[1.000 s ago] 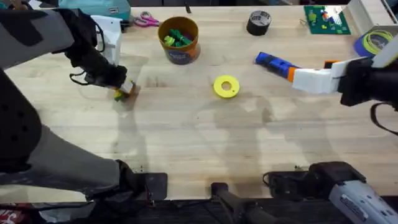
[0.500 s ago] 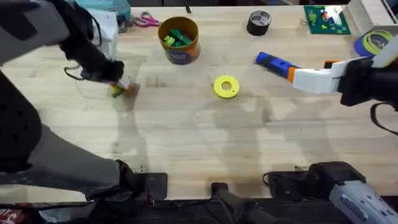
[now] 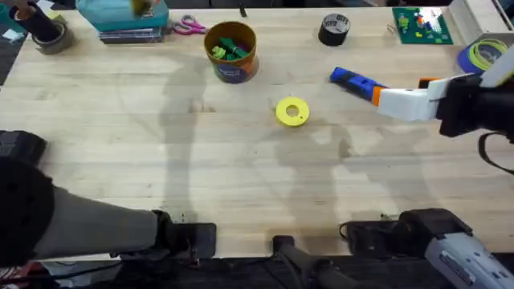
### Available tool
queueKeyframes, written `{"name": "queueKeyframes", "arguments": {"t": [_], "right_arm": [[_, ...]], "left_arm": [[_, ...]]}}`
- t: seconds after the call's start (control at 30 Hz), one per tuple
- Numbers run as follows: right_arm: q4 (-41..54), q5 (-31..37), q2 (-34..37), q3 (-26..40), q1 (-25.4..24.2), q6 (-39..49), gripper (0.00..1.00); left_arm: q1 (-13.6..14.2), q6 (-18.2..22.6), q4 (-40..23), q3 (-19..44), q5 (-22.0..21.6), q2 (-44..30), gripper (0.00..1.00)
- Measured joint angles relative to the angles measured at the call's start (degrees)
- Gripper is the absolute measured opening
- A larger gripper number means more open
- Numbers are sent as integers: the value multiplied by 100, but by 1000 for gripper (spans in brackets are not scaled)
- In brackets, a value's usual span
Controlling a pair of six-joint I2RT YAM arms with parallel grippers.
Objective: Pick up the gripper from the table and insert it into the empty holder that is missing its gripper. Then pick up a screw, insert it into the mounting hole, and use the screwdriver to tighten it. Finally, clean up the table by picking up the vegetable and placing it into the bucket.
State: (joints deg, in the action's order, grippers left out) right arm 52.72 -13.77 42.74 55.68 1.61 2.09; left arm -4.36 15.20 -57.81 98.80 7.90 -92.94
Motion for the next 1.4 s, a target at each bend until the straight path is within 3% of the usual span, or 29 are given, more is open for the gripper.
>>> {"name": "queueKeyframes", "arguments": {"t": [0.23,0.63,1.0,1.37,1.4], "right_arm": [[1,1,0,0,0,0,998],[1,1,0,0,0,0,998],[-1,0,0,0,0,0,998],[1,1,0,0,0,0,998],[1,1,0,0,0,0,998]], "left_arm": [[813,-321,455,156,152,-63,25],[1530,-476,663,156,155,-1157,25],[1607,-485,723,156,155,-1688,25],[1607,-493,724,156,155,-1764,26],[1607,-485,726,156,155,-1762,159]]}}
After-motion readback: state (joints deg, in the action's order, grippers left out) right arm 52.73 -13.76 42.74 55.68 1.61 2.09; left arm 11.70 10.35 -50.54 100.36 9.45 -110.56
